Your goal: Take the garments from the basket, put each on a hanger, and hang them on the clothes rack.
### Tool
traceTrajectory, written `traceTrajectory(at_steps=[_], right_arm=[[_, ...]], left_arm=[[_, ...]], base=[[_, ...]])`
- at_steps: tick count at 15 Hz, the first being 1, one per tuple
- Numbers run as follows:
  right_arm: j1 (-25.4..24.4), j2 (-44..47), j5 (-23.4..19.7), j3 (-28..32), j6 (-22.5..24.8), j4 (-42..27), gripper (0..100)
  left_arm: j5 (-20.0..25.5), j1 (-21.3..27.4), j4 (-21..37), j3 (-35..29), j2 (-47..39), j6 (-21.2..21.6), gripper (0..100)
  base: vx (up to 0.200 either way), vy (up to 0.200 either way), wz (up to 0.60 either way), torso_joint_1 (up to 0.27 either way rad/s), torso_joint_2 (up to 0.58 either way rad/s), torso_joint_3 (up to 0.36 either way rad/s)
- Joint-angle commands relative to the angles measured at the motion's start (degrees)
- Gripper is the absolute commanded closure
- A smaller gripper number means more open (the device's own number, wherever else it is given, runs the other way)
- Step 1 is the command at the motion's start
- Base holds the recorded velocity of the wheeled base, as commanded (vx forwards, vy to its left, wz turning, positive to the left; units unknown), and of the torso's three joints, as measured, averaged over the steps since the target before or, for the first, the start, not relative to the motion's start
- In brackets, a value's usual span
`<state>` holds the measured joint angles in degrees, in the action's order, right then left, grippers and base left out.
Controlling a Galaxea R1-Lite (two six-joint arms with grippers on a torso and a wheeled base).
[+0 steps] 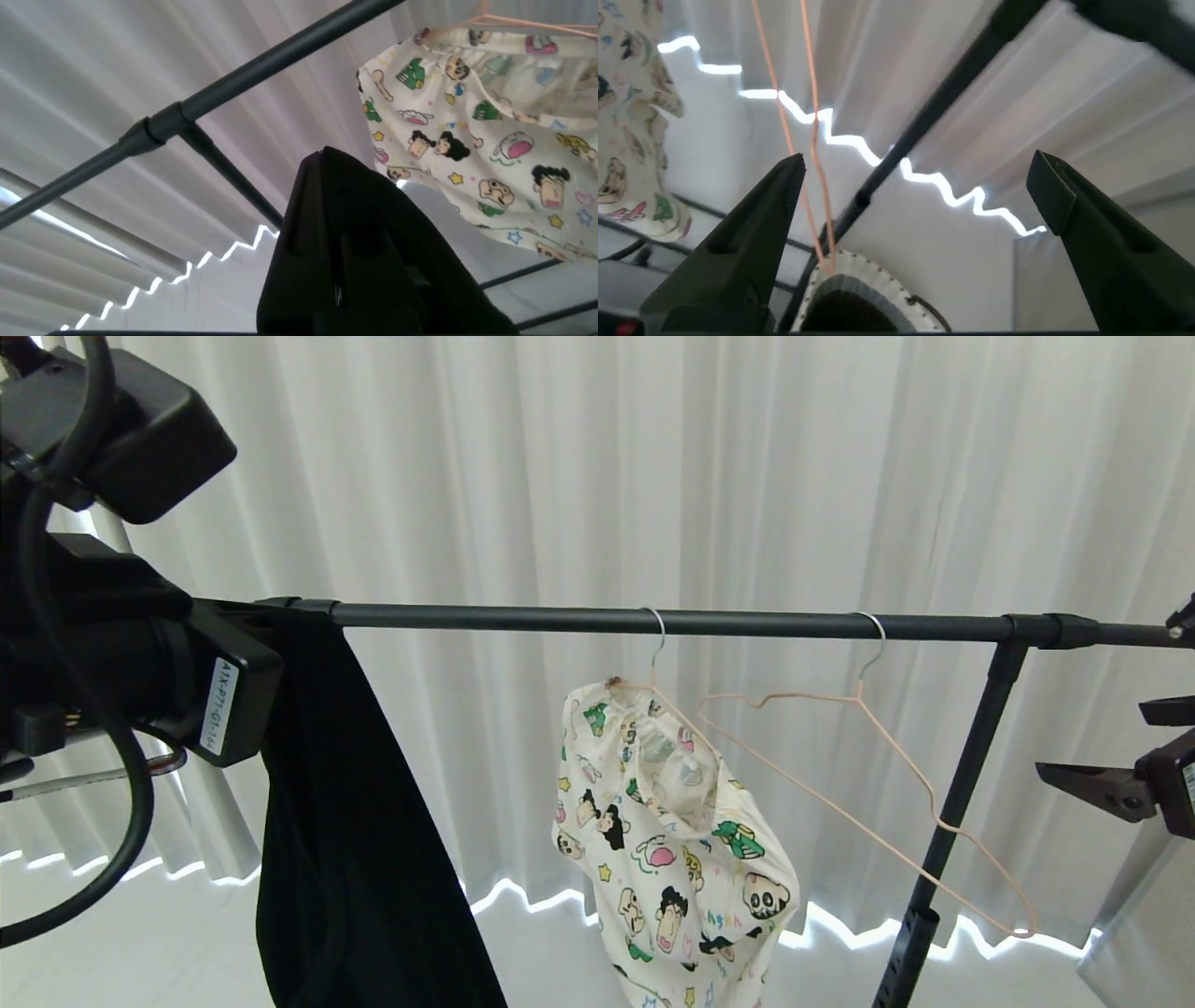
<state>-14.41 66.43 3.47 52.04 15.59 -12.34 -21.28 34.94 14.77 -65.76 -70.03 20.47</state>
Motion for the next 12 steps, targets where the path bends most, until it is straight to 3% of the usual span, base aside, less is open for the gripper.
traceTrajectory(at_steps=[1, 2, 8, 12], right_arm=[[0.6, 0.8, -0.7, -0.4, -0.5, 0.0, 0], [2.8, 3.2, -3.0, -0.4, -0.5, 0.0, 0], [3.2, 14.5, -14.9, -0.4, -0.4, 6.7, 0], [3.9, 22.0, -19.6, -0.4, -0.4, 9.3, 0]], left_arm=[[0.0, 0.4, -0.4, 0.1, 0.0, 0.0, 100], [0.0, 1.2, -2.1, 0.6, 0.0, -0.2, 100], [-0.1, 1.1, -3.9, 1.4, 0.4, -0.3, 100], [-0.1, 1.1, -3.9, 1.4, 1.7, -0.1, 100]], base=[[0.000, 0.000, 0.00, 0.000, 0.00, 0.000], [0.000, 0.000, 0.00, 0.000, 0.00, 0.000], [0.000, 0.000, 0.00, 0.000, 0.00, 0.000], [0.000, 0.000, 0.00, 0.000, 0.00, 0.000]])
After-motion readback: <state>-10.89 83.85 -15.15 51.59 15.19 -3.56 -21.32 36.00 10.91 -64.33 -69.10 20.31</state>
